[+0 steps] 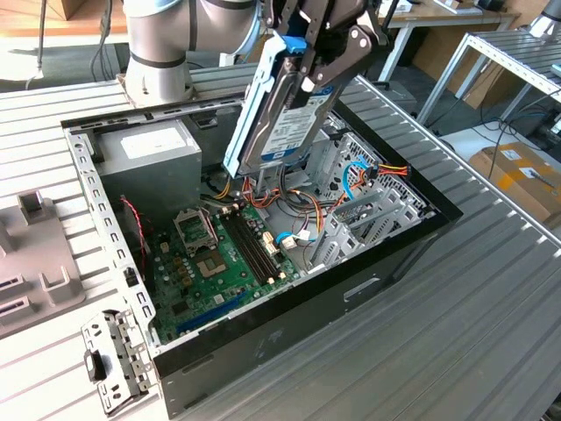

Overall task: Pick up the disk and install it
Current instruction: 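Pick up the disk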

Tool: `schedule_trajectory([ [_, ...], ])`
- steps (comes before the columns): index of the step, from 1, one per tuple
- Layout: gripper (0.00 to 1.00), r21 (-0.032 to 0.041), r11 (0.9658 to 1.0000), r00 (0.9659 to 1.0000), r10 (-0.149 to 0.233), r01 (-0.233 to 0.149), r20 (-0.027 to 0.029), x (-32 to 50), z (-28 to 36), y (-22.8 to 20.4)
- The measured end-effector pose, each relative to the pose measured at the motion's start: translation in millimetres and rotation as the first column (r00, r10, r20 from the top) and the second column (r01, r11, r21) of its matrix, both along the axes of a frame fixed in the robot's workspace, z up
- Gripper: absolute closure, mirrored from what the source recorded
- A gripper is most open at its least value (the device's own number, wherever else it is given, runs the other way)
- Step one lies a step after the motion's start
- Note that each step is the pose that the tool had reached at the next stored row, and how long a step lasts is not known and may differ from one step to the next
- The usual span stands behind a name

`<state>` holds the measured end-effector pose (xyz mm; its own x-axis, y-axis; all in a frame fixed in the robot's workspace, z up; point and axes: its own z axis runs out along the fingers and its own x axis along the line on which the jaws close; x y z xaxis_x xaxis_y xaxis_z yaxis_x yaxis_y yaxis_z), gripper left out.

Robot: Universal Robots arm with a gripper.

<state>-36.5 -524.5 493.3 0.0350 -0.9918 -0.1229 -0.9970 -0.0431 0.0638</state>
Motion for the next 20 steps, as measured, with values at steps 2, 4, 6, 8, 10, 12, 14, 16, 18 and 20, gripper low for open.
schedule_trajectory([
  [2, 0.64, 0.0001, 1.0, 1.0, 0.0, 0.0, 0.0, 4.7, -0.1, -0.1],
  [4, 0.64, 0.0, 1.0, 1.0, 0.0, 0.0, 0.0, 10.3, -0.1, -0.2],
  [6, 0.64, 0.0001, 1.0, 1.0, 0.0, 0.0, 0.0, 16.0, -0.2, -0.3],
  [8, 0.64, 0.0001, 1.0, 1.0, 0.0, 0.0, 0.0001, 22.5, -0.2, -0.4],
  [10, 0.64, 0.0, 1.0, 1.0, 0.0, 0.0, 0.0, 29.0, -0.2, -0.4],
  [12, 0.64, 0.0, 1.0, 1.0, 0.0, 0.0, 0.0, 33.7, -0.2, -0.6],
  [14, 0.64, 0.0, 1.0, 1.0, 0.0, 0.0, 0.0, 39.1, -0.2, -0.7],
  [16, 0.64, 0.0001, 1.0, 1.0, 0.0, 0.0, 0.0, 47.6, -0.3, -0.8],
  [18, 0.64, 0.0, 1.0, 1.0, 0.0, 0.0, 0.0, 51.9, -0.3, -0.8],
  [20, 0.64, 0.0, 1.0, 1.0, 0.0, 0.0, 0.0, 60.2, -0.4, -1.1],
])
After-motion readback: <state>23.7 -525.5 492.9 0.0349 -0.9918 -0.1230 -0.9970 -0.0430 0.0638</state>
